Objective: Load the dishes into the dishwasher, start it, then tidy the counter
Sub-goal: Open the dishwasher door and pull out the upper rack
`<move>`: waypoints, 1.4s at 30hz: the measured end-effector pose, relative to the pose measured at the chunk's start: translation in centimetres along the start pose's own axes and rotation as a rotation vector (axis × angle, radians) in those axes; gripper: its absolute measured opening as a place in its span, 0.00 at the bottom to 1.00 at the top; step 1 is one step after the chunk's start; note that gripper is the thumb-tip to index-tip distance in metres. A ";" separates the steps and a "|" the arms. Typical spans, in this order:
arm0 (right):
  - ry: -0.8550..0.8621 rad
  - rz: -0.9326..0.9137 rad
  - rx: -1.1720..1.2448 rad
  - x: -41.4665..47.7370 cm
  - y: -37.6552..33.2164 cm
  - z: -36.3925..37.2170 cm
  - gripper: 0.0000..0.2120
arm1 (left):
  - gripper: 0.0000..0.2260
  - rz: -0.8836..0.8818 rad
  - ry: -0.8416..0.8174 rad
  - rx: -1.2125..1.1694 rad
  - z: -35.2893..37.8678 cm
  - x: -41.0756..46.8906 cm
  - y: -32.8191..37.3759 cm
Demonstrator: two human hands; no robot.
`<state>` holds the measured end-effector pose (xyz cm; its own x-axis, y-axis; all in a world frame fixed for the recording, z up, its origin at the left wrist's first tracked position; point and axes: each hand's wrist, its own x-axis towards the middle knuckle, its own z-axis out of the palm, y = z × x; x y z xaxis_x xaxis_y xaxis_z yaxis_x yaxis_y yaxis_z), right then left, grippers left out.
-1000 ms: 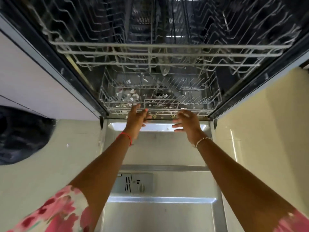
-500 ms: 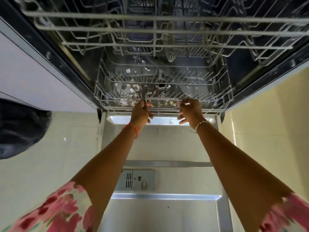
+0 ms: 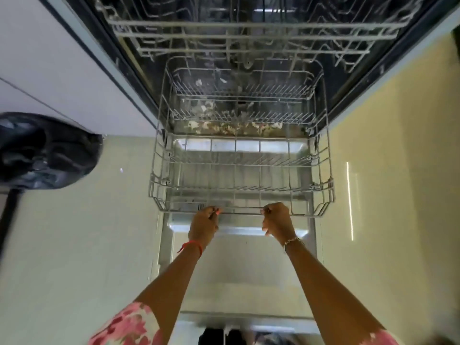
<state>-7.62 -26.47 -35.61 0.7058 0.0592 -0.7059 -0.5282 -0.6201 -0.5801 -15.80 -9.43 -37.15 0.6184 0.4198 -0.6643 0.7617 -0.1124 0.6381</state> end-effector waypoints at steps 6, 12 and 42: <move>-0.039 -0.020 -0.098 -6.0 7.7 1.8 0.11 | 0.16 -0.050 -0.075 0.121 -0.2 -6.3 -7.2; -0.096 -0.042 -0.227 -10.6 12.6 2.8 0.08 | 0.12 -0.107 -0.080 0.121 0.0 -12.0 -10.8; 0.002 -0.398 0.802 -10.2 -21.2 -9.9 0.07 | 0.11 0.367 -0.036 -0.525 -11.5 -6.3 22.7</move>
<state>1.09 -21.63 -12.11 0.9075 0.1516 -0.3917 -0.4149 0.1791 -0.8921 -4.63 -4.28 -13.96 0.8340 0.4066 -0.3730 0.3084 0.2170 0.9261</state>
